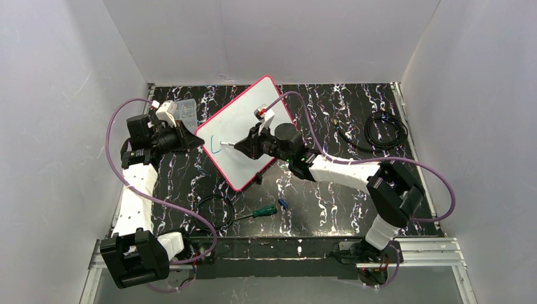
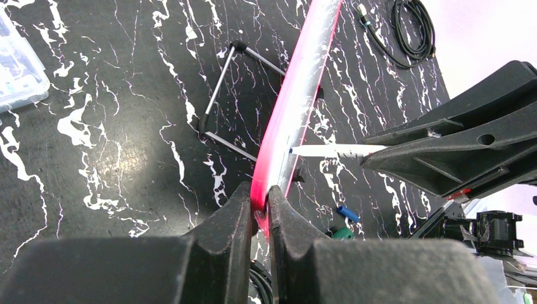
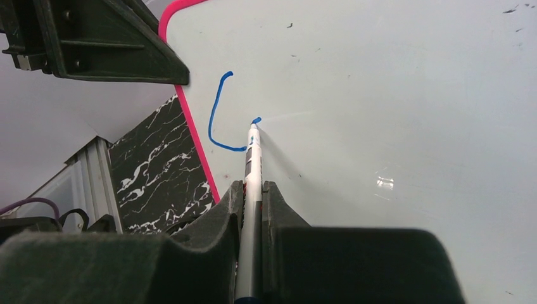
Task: Write a sentence on the whiteboard
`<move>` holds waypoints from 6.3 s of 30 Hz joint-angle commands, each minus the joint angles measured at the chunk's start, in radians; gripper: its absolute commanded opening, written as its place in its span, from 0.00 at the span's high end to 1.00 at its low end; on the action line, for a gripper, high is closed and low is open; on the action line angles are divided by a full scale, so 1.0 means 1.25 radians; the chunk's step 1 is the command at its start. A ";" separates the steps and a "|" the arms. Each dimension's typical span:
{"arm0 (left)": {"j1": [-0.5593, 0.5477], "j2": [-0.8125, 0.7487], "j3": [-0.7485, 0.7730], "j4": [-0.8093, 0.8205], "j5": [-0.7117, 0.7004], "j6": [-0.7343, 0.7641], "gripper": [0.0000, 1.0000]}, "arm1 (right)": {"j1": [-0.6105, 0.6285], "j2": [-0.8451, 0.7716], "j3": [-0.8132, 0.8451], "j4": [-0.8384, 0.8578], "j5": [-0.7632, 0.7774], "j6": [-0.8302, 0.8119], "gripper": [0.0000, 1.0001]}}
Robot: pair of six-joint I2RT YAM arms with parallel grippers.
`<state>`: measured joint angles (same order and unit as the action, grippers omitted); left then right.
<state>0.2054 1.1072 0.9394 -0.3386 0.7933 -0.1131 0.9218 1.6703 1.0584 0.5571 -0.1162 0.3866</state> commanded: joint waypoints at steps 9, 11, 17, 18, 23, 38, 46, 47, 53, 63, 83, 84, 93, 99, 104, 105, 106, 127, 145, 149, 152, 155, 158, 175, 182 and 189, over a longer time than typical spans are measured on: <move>0.000 -0.017 -0.003 -0.016 -0.019 0.034 1.00 | -0.004 -0.028 -0.046 0.002 0.041 -0.012 0.99; 0.000 -0.017 -0.003 -0.017 -0.020 0.035 1.00 | -0.004 -0.032 -0.044 -0.002 0.064 -0.014 0.99; -0.001 -0.017 -0.003 -0.018 -0.020 0.035 1.00 | -0.004 -0.044 -0.038 0.000 0.116 -0.020 0.99; 0.000 -0.018 -0.003 -0.018 -0.020 0.035 1.00 | -0.004 -0.042 -0.034 -0.001 0.115 -0.021 0.99; 0.000 -0.017 -0.003 -0.018 -0.019 0.035 1.00 | -0.004 -0.027 -0.004 0.007 0.099 -0.024 0.99; 0.000 -0.017 -0.004 -0.018 -0.022 0.036 1.00 | -0.003 -0.022 -0.002 0.039 0.005 -0.023 0.99; 0.000 -0.018 -0.003 -0.020 -0.023 0.038 1.00 | -0.005 -0.066 -0.024 0.047 0.061 -0.031 0.99; -0.001 -0.019 -0.003 -0.020 -0.023 0.037 1.00 | -0.005 -0.066 -0.025 0.050 0.065 -0.031 0.99; 0.000 -0.017 -0.003 -0.020 -0.025 0.038 1.00 | -0.009 -0.060 -0.023 0.058 0.080 -0.031 0.99; -0.001 -0.018 -0.002 -0.020 -0.022 0.039 1.00 | -0.018 -0.026 -0.002 0.032 0.058 -0.030 0.99; -0.001 -0.018 -0.001 -0.019 -0.022 0.039 1.00 | -0.018 -0.021 -0.029 -0.017 0.067 -0.043 0.99; 0.000 -0.017 -0.001 -0.020 -0.021 0.039 1.00 | -0.018 -0.023 -0.033 -0.018 0.067 -0.043 0.99; -0.001 -0.018 -0.002 -0.020 -0.021 0.039 1.00 | -0.018 -0.042 -0.051 -0.028 0.088 -0.046 0.99; 0.000 -0.017 -0.002 -0.020 -0.021 0.039 1.00 | -0.018 -0.051 -0.052 -0.021 0.125 -0.050 0.99; 0.000 -0.018 -0.002 -0.020 -0.020 0.039 1.00 | -0.018 -0.056 -0.037 -0.014 0.132 -0.055 0.99; 0.000 -0.017 -0.002 -0.020 -0.020 0.040 1.00 | -0.018 -0.054 -0.032 -0.012 0.133 -0.056 0.99; -0.001 -0.017 -0.002 -0.020 -0.020 0.039 1.00 | -0.018 -0.053 -0.028 -0.008 0.131 -0.056 0.99; 0.000 -0.017 -0.002 -0.020 -0.017 0.039 1.00 | -0.018 -0.027 0.013 0.037 0.120 -0.052 0.99; -0.001 -0.017 -0.002 -0.020 -0.019 0.039 1.00 | -0.018 -0.033 -0.021 0.043 0.119 -0.048 0.99; 0.000 -0.016 -0.002 -0.020 -0.018 0.039 1.00 | -0.018 -0.037 -0.038 0.037 0.113 -0.046 0.99; 0.000 -0.016 -0.002 -0.020 -0.017 0.039 1.00 | -0.018 -0.037 -0.051 0.035 0.109 -0.043 0.99; 0.000 -0.016 -0.002 -0.020 -0.017 0.039 1.00 | -0.018 -0.038 -0.064 0.033 0.107 -0.039 0.99; -0.001 -0.016 -0.002 -0.020 -0.017 0.040 1.00 | -0.018 -0.039 -0.069 0.029 0.109 -0.040 0.99; 0.000 -0.015 -0.002 -0.020 -0.017 0.039 1.00 | -0.018 -0.102 -0.063 0.038 0.149 -0.055 0.99; -0.001 -0.015 -0.002 -0.020 -0.018 0.039 1.00 | -0.018 -0.093 -0.033 0.052 0.136 -0.058 0.99; -0.001 -0.012 0.000 -0.020 -0.015 0.038 1.00 | -0.018 -0.060 -0.007 0.064 0.120 -0.057 0.99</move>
<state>0.2058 1.1069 0.9394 -0.3435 0.7940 -0.1070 0.9031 1.5795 0.9913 0.5777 0.0418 0.3332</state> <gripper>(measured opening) 0.096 0.180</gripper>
